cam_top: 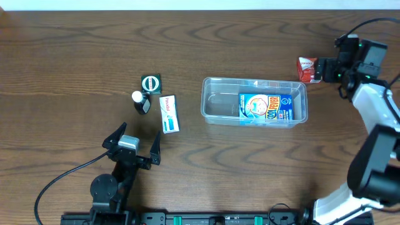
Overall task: Pack container
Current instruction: 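Raise the right gripper and move it to the red Panadol box, then lower the right gripper and grasp the red Panadol ActiFast box, then carry the red box over the container beside the blue box, then lower the red box into the container next to the blue box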
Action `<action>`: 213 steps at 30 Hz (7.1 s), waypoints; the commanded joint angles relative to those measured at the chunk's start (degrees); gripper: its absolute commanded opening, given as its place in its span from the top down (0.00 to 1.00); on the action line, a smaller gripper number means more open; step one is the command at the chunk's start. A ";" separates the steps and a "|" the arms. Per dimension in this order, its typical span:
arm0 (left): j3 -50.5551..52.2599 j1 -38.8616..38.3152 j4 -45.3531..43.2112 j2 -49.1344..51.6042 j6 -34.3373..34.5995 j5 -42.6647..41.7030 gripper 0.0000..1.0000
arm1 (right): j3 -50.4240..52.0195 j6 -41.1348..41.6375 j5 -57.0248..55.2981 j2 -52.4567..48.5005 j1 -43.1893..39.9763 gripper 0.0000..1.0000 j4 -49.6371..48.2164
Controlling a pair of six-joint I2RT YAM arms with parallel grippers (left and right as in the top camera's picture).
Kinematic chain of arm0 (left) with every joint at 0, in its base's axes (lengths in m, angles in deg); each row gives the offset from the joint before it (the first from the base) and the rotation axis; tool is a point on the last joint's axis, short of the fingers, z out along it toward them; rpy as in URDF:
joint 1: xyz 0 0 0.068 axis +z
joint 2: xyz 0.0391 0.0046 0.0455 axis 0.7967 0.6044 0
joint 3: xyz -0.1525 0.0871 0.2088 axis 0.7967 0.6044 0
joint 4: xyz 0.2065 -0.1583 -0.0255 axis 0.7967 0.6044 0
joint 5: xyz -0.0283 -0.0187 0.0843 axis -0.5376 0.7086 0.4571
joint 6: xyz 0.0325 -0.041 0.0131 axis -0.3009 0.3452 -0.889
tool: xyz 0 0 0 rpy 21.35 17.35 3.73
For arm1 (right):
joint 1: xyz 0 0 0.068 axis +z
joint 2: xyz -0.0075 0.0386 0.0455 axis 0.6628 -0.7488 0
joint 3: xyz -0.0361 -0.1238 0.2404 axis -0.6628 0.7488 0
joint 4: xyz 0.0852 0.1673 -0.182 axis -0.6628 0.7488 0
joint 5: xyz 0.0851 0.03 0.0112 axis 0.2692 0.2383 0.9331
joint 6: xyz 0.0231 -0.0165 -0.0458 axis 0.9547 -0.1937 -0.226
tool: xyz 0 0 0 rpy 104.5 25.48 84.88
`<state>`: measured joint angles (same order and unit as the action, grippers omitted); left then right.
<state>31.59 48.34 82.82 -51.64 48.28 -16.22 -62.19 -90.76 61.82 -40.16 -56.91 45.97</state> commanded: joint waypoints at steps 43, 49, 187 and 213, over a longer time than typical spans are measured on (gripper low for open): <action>0.87 0.44 2.14 -0.39 -0.39 -0.98 0.02 | 0.04 4.98 -7.26 -9.44 4.94 0.06 -4.76; 0.87 0.44 2.12 -0.39 -0.39 -0.98 0.02 | 0.04 4.94 -7.28 -9.60 4.92 0.15 -4.44; 0.87 0.44 2.14 -0.39 -0.39 -0.98 0.02 | 0.07 46.69 -19.56 0.46 49.94 0.46 26.91; 0.87 0.44 2.14 -0.39 -0.39 -0.98 0.02 | 0.04 45.42 -17.81 0.52 50.03 0.28 26.88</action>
<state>31.59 48.34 82.82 -51.64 48.28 -16.24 -62.08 -44.93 43.92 -39.50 -7.41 72.85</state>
